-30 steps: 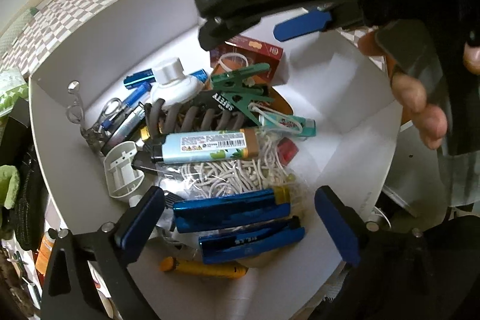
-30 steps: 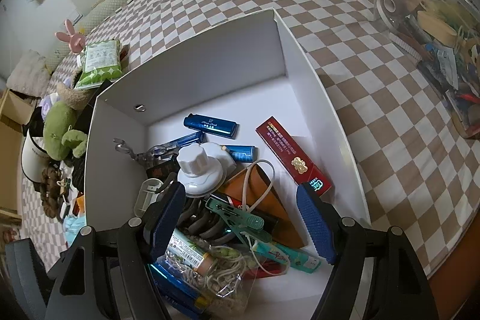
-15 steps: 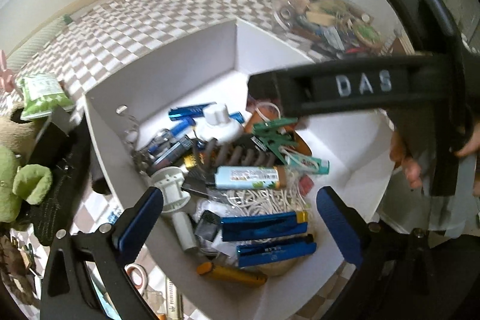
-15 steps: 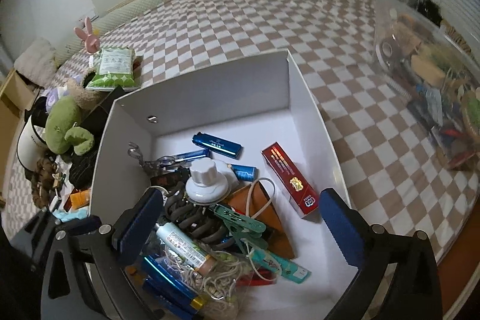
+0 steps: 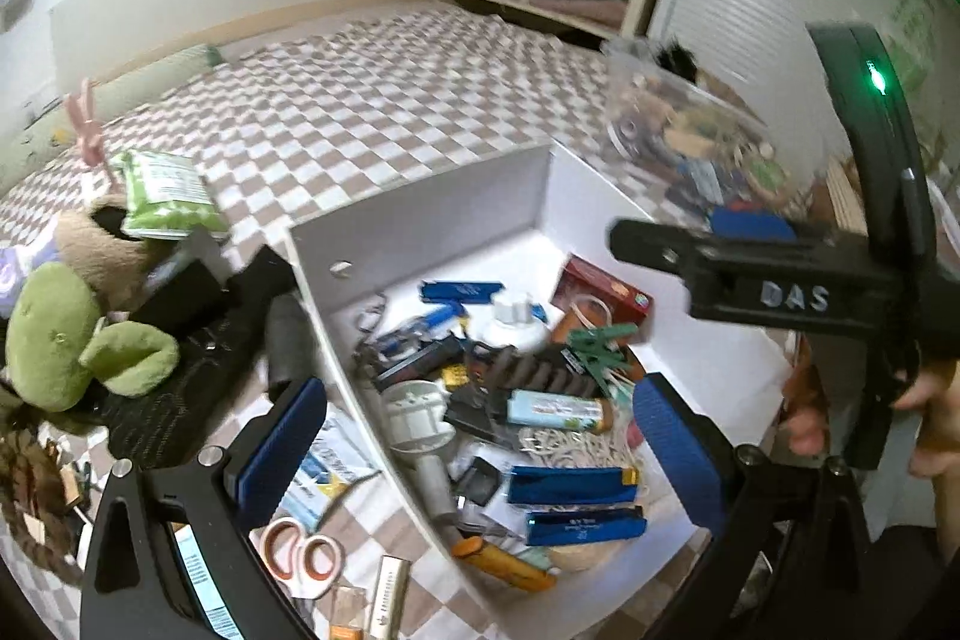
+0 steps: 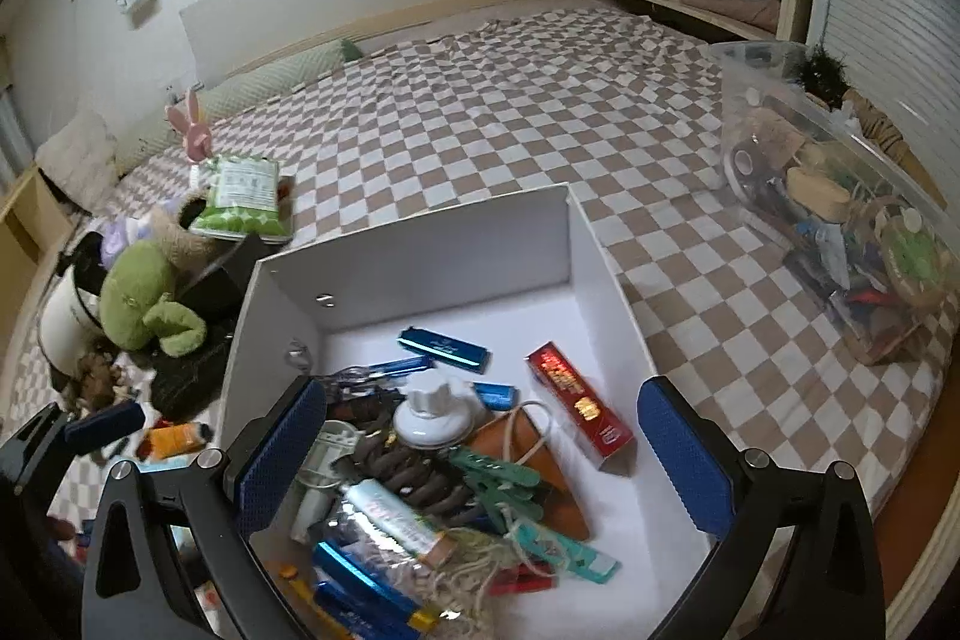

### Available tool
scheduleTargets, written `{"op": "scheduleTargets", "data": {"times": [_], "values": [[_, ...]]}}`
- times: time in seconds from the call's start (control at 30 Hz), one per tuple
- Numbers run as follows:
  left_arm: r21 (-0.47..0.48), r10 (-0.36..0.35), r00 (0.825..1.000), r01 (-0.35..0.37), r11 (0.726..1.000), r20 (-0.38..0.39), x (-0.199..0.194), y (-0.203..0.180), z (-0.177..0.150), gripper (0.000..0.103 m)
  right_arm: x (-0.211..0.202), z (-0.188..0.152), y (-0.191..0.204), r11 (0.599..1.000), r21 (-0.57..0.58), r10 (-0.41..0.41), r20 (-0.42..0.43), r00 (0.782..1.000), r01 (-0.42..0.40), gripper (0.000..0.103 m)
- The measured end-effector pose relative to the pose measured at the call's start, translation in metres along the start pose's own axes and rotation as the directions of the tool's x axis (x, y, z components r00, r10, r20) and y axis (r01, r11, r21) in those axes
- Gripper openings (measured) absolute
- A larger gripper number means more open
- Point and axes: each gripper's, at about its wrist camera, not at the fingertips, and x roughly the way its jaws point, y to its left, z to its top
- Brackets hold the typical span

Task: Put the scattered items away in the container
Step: 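Lift both open tools out of the box and move back over the items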

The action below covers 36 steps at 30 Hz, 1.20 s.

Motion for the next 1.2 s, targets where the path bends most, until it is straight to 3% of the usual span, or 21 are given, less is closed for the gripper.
{"op": "scheduleTargets", "data": {"times": [0.33,0.43,0.67,1.2], "values": [[-0.128,0.085,0.995,-0.077,0.989,0.054,-0.057,0.026,-0.010,0.103,-0.022,-0.004,0.022,1.000,-0.004,0.011,0.024,1.000,-0.011,0.103],[-0.147,0.110,0.992,-0.099,0.984,0.067,-0.102,0.001,-0.026,0.103,-0.027,-0.005,0.032,0.999,-0.013,0.037,0.032,0.999,-0.036,0.103],[-0.208,0.139,0.988,-0.121,0.971,0.074,-0.123,0.027,-0.033,0.103,-0.036,-0.012,0.067,0.989,-0.112,0.101,0.057,0.993,-0.094,0.103],[-0.131,0.226,0.974,-0.224,0.966,0.002,-0.162,0.067,-0.085,0.103,-0.021,-0.048,0.157,0.898,-0.379,0.210,-0.075,0.975,-0.222,0.103]]}}
